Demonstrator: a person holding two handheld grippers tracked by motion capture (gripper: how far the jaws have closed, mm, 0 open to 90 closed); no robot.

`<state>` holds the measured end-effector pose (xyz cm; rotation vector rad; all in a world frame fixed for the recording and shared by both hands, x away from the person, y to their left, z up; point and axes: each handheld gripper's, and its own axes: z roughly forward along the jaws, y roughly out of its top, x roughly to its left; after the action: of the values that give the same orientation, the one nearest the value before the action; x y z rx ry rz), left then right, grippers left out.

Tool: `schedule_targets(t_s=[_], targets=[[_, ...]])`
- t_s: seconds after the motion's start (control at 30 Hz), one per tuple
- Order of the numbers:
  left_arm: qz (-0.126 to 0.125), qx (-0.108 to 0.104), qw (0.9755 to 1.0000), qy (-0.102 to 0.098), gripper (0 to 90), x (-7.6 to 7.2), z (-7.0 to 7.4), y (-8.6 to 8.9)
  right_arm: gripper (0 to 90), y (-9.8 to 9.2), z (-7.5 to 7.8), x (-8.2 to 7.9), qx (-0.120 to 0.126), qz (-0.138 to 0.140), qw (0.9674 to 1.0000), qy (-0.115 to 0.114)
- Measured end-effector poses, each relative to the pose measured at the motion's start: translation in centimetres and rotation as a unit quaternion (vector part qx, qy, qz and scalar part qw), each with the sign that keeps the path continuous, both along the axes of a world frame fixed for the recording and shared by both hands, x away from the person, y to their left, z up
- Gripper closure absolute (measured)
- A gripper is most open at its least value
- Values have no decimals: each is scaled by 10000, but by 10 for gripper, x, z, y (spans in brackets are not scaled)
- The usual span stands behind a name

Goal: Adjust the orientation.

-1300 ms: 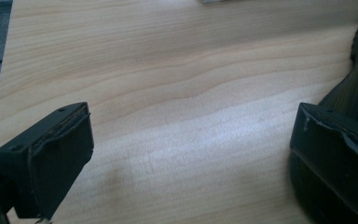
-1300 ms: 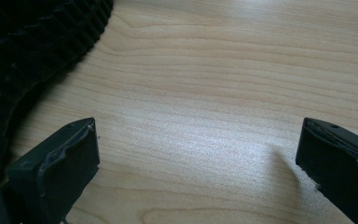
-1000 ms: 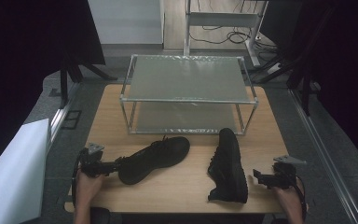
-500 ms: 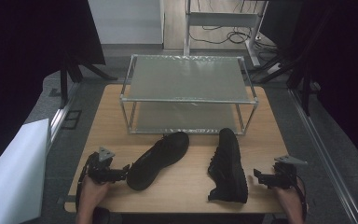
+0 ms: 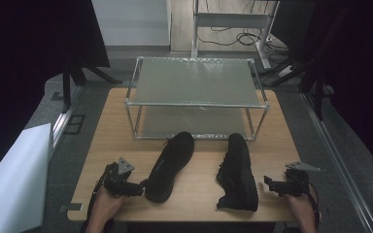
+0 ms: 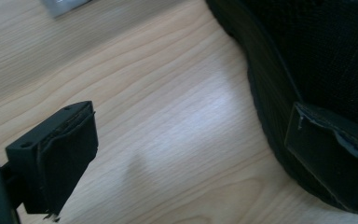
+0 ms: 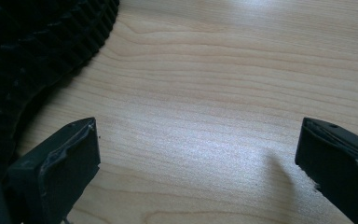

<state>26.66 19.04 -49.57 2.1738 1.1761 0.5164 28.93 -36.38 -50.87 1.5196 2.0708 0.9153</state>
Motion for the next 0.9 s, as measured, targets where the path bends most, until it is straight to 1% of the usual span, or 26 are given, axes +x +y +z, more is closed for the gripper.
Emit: schedule_targets(t_s=[0.07, 0.1, 0.13, 0.2, 0.23, 0.27, 0.3, 0.53, 0.63, 0.7, 0.73, 0.77, 0.8, 0.9], targets=[[-68, 67, 10000, -7, 23, 0, 0, -4, 0, 0, 0, 0, -7, 11, 10000, -6], [-148, 113, 9998, -22, 23, -1, 0, -8, 0, 0, 0, 0, -11, 13, 10000, -7], [-148, 113, 9998, -22, 23, -1, 0, -8, 0, 0, 0, 0, -11, 13, 10000, -7], [-236, 117, 9996, -35, 23, -2, -1, -12, 0, 0, 0, 0, -23, 14, 10000, -14], [-302, 92, 9995, -36, 21, -2, -1, -15, 0, 1, 0, 0, -26, 9, 10000, -30], [-302, 92, 9995, -36, 20, -2, -1, -15, 0, 1, 0, 0, -26, 9, 10000, -30], [-358, 51, 9993, -25, 18, -2, -2, -18, 0, 1, 0, 0, -24, 14, 10000, -16], [-472, -41, 9989, -18, 16, -2, -3, -25, 2, 1, 0, 0, -12, 15, 10000, -3], [-581, -117, 9982, -20, 16, -2, -4, -31, 3, 2, -1, 1, -16, 22, 10000, 8], [-674, -133, 9976, -28, 15, -3, -5, -37, 3, 2, -1, 1, -31, 48, 10000, 21], [-674, -133, 9976, -28, 15, -3, -5, -37, 3, 2, -1, 1, -31, 48, 10000, 21], [-754, -176, 9970, -19, 14, -3, -5, -41, 3, 2, -1, 1, -28, 47, 10000, 23], [-754, -176, 9970, -19, 12, -3, -5, -41, 3, 2, -1, 1, -28, 47, 10000, 23], [-825, -297, 9961, 39, 4, -3, -7, -46, 3, 2, -1, 1, -33, 61, 10000, 22]])
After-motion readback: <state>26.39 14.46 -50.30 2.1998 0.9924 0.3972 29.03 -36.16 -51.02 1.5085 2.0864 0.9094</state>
